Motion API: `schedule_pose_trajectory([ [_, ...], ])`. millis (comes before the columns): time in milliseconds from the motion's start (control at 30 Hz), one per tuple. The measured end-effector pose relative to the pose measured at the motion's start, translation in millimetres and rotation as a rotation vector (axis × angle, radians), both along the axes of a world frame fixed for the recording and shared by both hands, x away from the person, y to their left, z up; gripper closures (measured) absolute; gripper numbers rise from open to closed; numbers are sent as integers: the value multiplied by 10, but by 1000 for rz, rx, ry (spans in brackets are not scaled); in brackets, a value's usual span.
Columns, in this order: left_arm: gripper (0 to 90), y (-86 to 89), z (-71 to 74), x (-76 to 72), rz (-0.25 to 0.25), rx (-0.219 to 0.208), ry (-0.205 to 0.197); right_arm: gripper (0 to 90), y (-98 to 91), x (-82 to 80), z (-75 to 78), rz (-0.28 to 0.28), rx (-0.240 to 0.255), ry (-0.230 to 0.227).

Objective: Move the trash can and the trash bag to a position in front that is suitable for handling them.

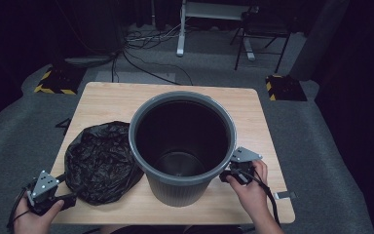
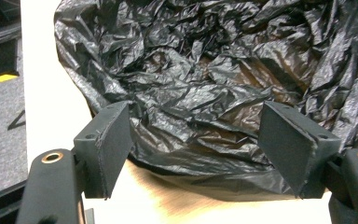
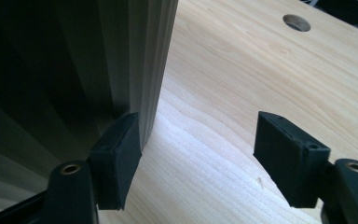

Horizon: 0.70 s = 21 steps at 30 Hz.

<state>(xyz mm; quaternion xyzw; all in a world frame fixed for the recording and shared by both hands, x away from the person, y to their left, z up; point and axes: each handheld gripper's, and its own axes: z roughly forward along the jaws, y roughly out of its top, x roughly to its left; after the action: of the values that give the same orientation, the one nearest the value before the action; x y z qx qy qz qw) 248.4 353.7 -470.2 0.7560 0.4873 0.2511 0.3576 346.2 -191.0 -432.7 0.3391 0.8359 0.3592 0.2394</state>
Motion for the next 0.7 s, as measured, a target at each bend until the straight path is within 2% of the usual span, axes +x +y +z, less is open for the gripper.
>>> schedule_pose_trajectory([
  [167,259,-44,-15,12,-15,1,6,288,-124,-22,17,-21,25,34],
  [267,259,-60,-19,18,-20,1,8,279,-231,-36,65,-30,32,43],
  [367,259,-73,-16,34,-21,-4,3,271,-331,-56,138,-39,63,51],
  [500,259,-74,8,74,-20,-10,-7,261,-422,-90,260,-40,80,44],
  [700,263,-83,46,130,-19,-21,-22,250,-501,-128,481,-20,75,14],
])
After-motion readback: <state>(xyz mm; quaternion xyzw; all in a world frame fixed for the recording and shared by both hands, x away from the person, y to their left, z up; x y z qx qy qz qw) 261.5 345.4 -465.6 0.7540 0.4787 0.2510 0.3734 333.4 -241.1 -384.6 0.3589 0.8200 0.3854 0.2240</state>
